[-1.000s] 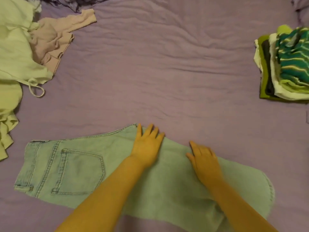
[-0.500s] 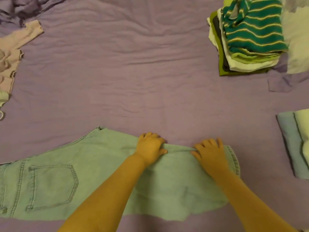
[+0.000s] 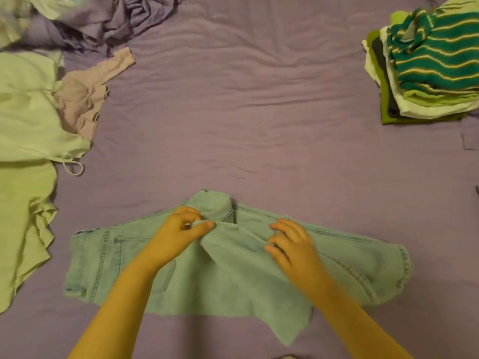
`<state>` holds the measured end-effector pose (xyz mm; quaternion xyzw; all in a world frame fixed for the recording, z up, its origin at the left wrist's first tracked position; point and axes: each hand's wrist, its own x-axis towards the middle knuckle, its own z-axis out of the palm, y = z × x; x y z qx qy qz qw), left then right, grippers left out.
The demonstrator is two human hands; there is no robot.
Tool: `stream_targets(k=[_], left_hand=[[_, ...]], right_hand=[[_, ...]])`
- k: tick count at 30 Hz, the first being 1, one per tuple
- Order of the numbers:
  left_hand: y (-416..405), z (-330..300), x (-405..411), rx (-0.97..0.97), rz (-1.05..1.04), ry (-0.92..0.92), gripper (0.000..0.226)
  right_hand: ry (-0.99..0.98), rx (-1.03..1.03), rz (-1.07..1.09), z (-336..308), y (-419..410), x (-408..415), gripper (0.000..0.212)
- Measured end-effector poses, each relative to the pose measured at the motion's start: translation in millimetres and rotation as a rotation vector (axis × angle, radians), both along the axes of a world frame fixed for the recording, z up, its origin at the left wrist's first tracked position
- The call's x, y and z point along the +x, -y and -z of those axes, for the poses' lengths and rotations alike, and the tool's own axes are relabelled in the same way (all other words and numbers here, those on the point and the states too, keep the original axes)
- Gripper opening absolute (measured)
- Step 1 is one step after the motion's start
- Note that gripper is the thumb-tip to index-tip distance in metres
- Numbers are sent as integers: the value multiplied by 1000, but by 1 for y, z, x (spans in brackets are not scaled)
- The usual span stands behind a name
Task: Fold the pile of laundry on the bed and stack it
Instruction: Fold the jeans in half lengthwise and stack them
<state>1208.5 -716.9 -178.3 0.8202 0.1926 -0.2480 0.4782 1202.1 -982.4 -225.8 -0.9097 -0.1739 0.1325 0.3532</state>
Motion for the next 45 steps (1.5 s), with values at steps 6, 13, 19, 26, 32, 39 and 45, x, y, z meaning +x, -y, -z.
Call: stream_targets(k=[6,13,19,26,32,39,45], left_hand=[[-72,15,-21,207,-268,82,43],[-31,39,-2,614,347,256,48],[60,69,37,542,742,242,42],[102,102,62,653,892,136,43],[109,97,68,670,879,132,33],[121,97,108,780,316,207,32],[171,120,74,815,540,116,67]], right_hand=[[-178,109,-93,20,-111,-40,45],[-217,-175,-462,50,-95,-44,54],[118,-272,-179,40,9,-1,39],[-184,-767,4,60,143,21,57],[207,-763,-65,43,169,32,13],[160,-595,176,29,157,132,38],[-111,-667,94,56,158,122,66]])
